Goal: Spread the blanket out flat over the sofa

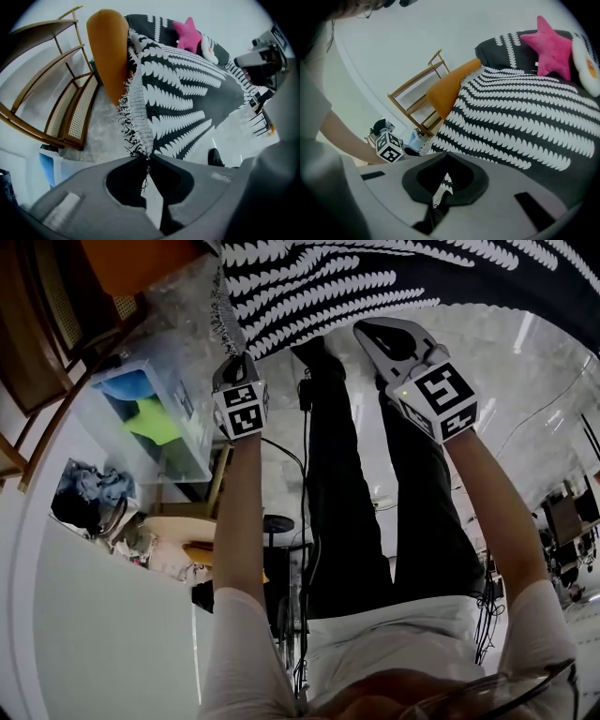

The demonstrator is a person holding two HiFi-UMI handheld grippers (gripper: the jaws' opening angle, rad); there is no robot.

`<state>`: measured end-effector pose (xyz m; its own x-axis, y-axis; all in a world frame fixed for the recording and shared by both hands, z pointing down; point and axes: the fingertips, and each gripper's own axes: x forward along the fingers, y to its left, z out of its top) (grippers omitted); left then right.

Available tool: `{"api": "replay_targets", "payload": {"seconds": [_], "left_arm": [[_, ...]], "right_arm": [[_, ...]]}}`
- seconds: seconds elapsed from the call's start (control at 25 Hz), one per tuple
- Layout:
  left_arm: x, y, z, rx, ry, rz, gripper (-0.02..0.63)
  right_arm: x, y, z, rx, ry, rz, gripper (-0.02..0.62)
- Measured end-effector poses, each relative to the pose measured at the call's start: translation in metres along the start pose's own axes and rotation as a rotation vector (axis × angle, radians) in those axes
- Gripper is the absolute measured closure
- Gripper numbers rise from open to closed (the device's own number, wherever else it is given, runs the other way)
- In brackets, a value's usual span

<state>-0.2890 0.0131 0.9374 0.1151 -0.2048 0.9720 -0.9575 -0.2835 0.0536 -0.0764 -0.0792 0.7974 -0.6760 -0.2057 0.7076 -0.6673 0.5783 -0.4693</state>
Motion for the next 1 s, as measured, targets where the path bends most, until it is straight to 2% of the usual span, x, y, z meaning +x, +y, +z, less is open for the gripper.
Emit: {"api": "replay_targets", "payload": {"seconds": [0.24,0.44,0.52,0.68,0.96,1.0], "left_arm": [[-0.001,0.007,-0.022,-0.045,-0.012,0.068,0.578],[-0.023,0.013,-0.021,-0.032,-0.080,0.197,0.580],[-0.025,0.017,-0.021,-0.033,-0.089,0.226,0.580],[-0.024,0.014,-0.049,-0.037,-0.088,0.209,0.580],[0.007,0.029,-0.038,-0.102,-0.037,0.174,0.575],[0.008,0.030,-0.038,-0.115,-0.019,0.168,0.545]], "right_arm": [[0.009,-0.004,-0.006,-0.002,0.014,0.010,0.592],[0.000,0.000,-0.015,0.000,0.018,0.003,0.592],[0.004,-0.003,-0.017,0.000,0.024,0.008,0.592],[0.002,0.008,-0.037,-0.002,0.016,0.000,0.592],[0.019,-0.002,-0.033,-0.003,0.034,0.013,0.592],[0.017,0.000,-0.031,-0.004,0.035,0.013,0.592]]}}
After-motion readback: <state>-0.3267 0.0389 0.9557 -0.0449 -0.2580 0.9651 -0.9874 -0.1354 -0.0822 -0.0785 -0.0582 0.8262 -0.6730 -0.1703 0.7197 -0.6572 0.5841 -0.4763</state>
